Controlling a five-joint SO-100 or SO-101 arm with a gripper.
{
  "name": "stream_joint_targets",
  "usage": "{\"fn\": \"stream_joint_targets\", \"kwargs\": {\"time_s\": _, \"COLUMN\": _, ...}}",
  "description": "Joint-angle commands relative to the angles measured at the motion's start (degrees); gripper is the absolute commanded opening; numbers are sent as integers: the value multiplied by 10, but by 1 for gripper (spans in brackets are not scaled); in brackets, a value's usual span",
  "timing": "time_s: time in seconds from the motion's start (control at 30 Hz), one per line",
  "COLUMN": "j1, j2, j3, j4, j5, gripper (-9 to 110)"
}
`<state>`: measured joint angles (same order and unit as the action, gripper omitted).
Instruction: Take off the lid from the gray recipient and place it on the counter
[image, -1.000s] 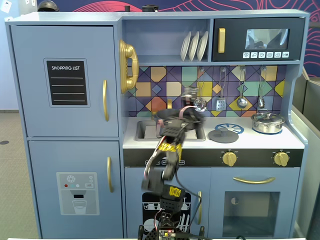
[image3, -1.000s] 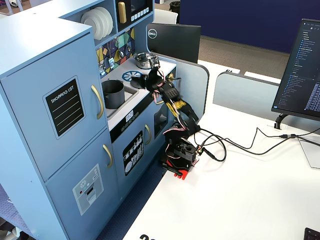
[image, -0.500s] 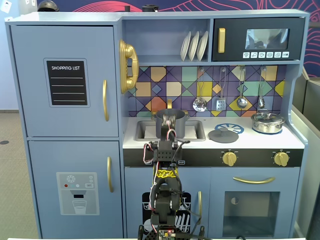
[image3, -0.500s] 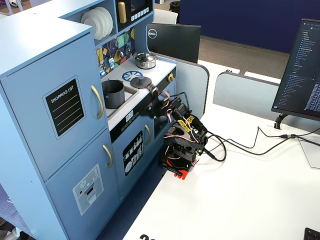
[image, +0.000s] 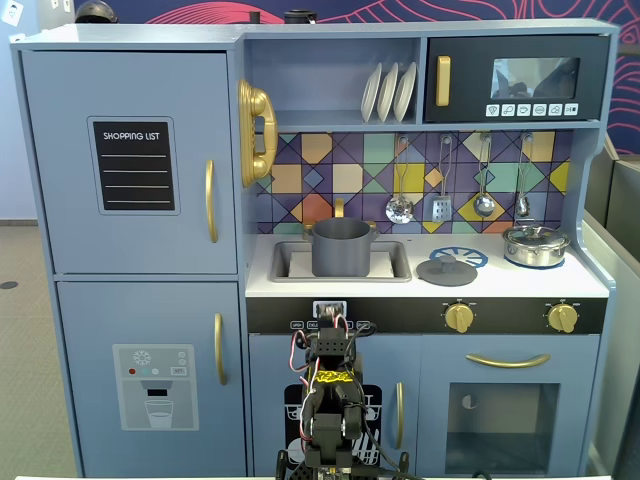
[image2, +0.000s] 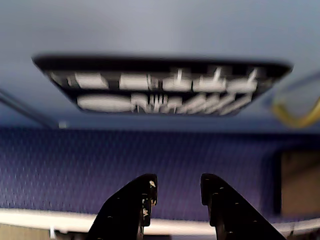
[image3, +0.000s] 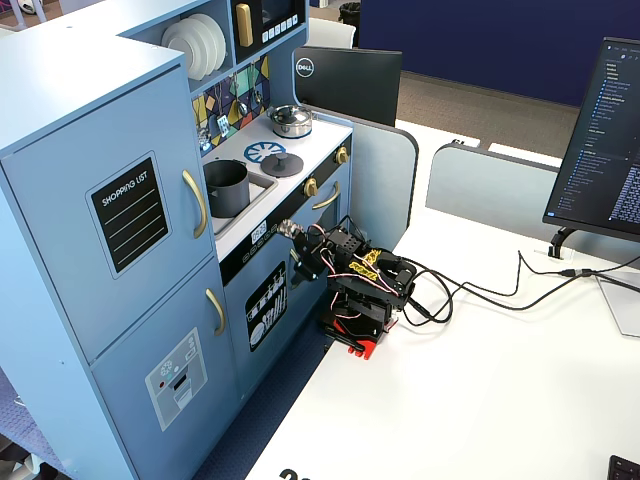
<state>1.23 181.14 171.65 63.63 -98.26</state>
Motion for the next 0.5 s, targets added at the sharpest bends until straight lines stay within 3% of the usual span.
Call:
{"fn": "stream_joint_targets", "kwargs": {"time_s": 0.0, "j1": 9, "j2": 9, "j3": 3, "j4": 59, "j5": 3, "gripper": 0}}
{"fn": "stream_joint_targets", "kwargs": {"time_s": 0.33, "j1": 8, "j2": 10, "j3": 4, "j4": 228, "j5": 40, "gripper": 1}}
{"fn": "stream_joint_targets", "kwargs": {"time_s": 0.47, "j1": 11, "j2": 10, "j3": 4, "j4": 235, "j5": 67, "gripper": 4}}
